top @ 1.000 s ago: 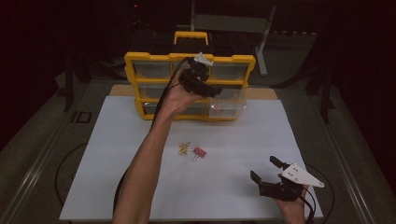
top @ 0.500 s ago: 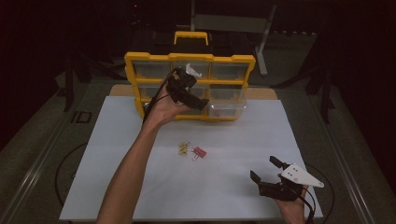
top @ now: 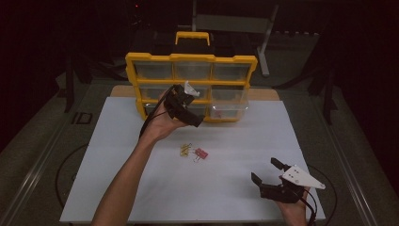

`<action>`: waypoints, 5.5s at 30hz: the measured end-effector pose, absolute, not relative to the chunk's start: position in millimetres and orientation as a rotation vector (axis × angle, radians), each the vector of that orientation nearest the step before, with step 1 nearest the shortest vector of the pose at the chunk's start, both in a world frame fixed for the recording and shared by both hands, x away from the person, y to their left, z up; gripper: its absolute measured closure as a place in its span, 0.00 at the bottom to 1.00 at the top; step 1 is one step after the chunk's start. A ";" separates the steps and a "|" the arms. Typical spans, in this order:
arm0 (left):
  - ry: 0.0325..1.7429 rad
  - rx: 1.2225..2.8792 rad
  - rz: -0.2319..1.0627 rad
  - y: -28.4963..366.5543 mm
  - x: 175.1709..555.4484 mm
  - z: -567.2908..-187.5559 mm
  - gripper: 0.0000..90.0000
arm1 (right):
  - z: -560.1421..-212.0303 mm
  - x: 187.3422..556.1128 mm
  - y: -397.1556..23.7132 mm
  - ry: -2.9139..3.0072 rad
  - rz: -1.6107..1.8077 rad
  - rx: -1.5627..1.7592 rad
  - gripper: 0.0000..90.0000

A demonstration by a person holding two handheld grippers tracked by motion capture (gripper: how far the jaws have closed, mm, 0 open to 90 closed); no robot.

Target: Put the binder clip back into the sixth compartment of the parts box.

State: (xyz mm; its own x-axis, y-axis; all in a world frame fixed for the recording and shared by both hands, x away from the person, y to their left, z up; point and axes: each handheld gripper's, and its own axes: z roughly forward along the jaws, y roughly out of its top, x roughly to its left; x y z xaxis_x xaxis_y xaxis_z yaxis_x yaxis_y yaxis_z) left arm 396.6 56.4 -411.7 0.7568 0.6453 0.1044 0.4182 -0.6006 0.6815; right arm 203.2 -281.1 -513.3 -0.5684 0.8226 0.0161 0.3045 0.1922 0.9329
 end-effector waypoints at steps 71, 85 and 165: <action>1.024 2.339 0.350 76.8 361.3 -528.8 0.83 | -513.0 202.7 -281.1 1.975 1.360 1.052 0.10; 1.071 2.333 0.372 97.7 364.0 -520.8 0.99 | -513.3 203.2 -279.3 1.981 1.359 1.050 0.10; 0.726 2.239 0.436 70.7 395.9 -372.9 1.00 | -513.5 204.4 -279.8 1.977 1.372 1.054 0.10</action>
